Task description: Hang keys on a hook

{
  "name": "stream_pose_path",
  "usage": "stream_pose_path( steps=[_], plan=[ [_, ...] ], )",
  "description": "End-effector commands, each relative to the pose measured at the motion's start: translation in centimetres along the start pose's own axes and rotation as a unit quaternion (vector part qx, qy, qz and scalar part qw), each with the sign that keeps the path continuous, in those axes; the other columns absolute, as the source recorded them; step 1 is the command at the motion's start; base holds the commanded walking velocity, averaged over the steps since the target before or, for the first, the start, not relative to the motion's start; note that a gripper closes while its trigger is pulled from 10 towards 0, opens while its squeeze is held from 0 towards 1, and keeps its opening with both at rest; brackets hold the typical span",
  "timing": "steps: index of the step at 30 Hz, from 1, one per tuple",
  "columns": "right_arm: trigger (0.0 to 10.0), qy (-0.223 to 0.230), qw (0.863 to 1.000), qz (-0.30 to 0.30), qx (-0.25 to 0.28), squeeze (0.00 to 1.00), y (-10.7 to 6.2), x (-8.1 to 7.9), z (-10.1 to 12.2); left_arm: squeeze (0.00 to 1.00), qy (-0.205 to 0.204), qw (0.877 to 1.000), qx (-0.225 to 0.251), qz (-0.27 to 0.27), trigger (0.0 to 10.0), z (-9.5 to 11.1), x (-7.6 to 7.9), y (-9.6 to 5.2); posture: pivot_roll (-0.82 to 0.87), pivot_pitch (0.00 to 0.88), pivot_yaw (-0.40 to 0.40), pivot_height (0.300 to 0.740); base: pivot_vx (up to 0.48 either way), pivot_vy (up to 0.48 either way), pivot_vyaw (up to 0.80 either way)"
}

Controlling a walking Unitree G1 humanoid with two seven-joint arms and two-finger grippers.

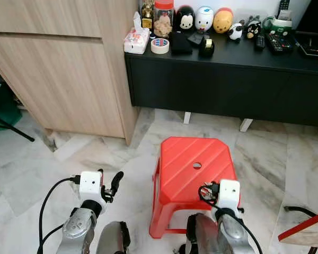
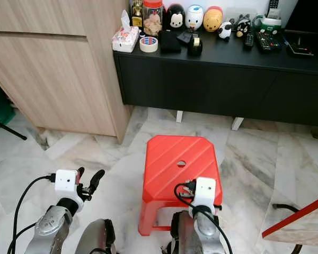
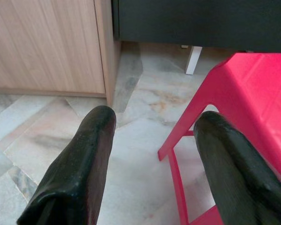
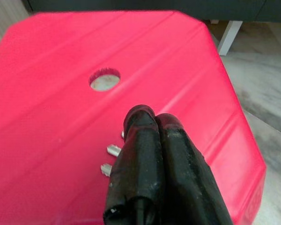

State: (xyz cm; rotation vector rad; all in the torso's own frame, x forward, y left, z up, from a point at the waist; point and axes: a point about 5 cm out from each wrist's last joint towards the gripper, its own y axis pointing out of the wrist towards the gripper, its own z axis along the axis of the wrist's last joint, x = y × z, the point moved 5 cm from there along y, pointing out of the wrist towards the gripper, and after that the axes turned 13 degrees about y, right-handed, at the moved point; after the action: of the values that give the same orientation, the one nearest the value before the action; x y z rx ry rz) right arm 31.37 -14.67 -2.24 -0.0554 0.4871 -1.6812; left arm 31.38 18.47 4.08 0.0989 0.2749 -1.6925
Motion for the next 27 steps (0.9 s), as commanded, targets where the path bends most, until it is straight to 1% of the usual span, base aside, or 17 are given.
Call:
stream_pose_path(
  steps=[1,4,5,7,8,11,15,21,25,26,27],
  plan=[
    [10.0,0.010,1.000,-0.002,0.003,0.00,-0.1,0.1,0.0,0.00,0.002,1.000,-0.014,-0.003,10.0,-0.8,0.1,-0.2,0.07,0.135,-0.036,0.582,0.000,0.000,0.00],
    [10.0,0.016,1.000,0.006,0.005,0.00,-0.2,-0.1,0.1,0.00,0.001,1.000,-0.014,-0.002,10.0,-0.7,0.1,-0.2,0.07,0.134,-0.037,0.582,0.000,0.000,0.00],
    [10.0,0.012,1.000,0.004,0.002,0.64,-0.2,0.0,0.0,0.00,0.001,1.000,-0.014,-0.002,10.0,-0.8,0.1,-0.2,0.07,0.134,-0.036,0.582,0.000,0.000,0.00],
    [10.0,0.009,1.000,0.001,0.000,0.64,-0.3,0.1,-0.1,0.00,0.001,1.000,-0.014,-0.002,10.0,-0.8,0.2,-0.2,0.07,0.134,-0.036,0.582,0.000,0.000,0.00],
    [10.0,0.010,1.000,-0.010,-0.010,1.00,-0.3,0.4,-0.5,0.00,0.001,1.000,-0.015,-0.003,10.0,-0.8,0.2,-0.2,0.07,0.135,-0.036,0.582,0.000,0.000,0.00],
    [10.0,0.016,1.000,-0.014,-0.016,1.00,-0.4,0.5,-0.7,0.00,0.001,1.000,-0.015,-0.003,10.0,-0.8,0.2,-0.2,0.07,0.135,-0.036,0.582,0.000,0.000,0.00],
    [10.0,-0.009,0.998,-0.012,-0.068,1.00,-0.3,0.2,-2.3,0.00,0.000,1.000,-0.015,-0.003,10.0,-0.9,0.2,-0.2,0.06,0.136,-0.035,0.582,0.000,0.000,0.00],
    [10.0,-0.019,0.996,-0.017,-0.087,1.00,0.3,0.0,-2.5,0.00,0.000,1.000,-0.015,-0.002,10.0,-0.9,0.3,-0.3,0.06,0.138,-0.036,0.582,0.000,0.000,0.00],
    [10.0,-0.011,0.996,-0.025,-0.090,1.00,0.6,0.0,-2.2,0.00,0.000,1.000,-0.015,-0.001,10.0,-0.9,0.2,-0.3,0.07,0.139,-0.037,0.582,0.000,0.000,0.00],
    [10.0,-0.010,0.996,-0.026,-0.086,0.23,0.7,-0.1,-2.0,0.00,0.000,1.000,-0.016,-0.001,10.0,-0.9,0.2,-0.3,0.07,0.141,-0.037,0.582,0.000,0.000,0.00],
    [10.0,-0.008,0.996,-0.026,-0.082,0.00,0.8,-0.1,-1.8,0.00,0.000,1.000,-0.016,0.000,10.0,-1.0,0.1,-0.4,0.07,0.140,-0.037,0.582,0.000,0.000,0.00]
  ],
)
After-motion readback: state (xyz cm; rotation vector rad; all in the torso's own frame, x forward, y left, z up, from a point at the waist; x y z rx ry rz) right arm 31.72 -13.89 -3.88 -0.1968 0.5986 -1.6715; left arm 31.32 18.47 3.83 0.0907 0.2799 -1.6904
